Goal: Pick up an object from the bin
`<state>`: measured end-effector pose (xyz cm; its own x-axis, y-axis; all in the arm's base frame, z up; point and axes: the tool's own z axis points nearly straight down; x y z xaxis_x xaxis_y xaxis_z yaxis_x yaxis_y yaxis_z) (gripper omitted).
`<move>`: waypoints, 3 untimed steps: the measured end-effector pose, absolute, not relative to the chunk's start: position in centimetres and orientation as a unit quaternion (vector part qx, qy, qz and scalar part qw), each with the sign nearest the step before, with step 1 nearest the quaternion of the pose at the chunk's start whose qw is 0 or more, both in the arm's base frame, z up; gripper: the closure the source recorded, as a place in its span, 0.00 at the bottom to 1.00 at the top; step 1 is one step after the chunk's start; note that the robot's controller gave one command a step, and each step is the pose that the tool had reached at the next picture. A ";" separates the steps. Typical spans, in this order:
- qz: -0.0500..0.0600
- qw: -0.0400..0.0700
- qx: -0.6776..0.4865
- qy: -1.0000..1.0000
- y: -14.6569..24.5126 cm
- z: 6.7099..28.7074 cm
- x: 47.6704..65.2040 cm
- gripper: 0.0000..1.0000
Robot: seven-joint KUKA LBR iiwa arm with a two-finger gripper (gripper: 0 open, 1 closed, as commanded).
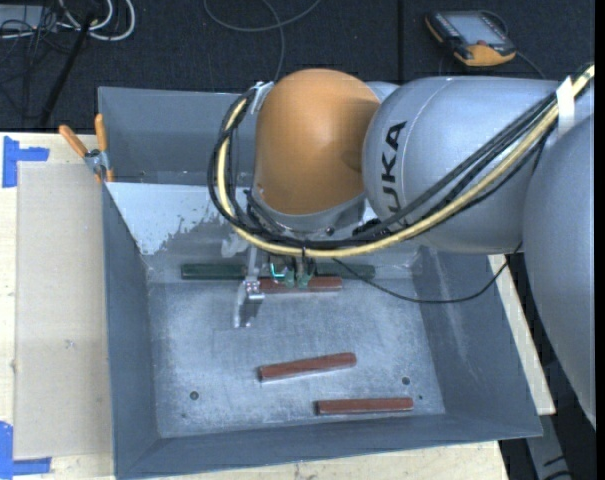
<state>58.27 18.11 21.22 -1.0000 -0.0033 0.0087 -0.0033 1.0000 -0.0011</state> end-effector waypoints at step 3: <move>0.000 -0.001 0.077 -0.997 14.8 13.4 56.7 0.00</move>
Offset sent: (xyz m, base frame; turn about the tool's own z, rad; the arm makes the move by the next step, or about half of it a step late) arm -0.0432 -0.0547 -0.1060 -0.3138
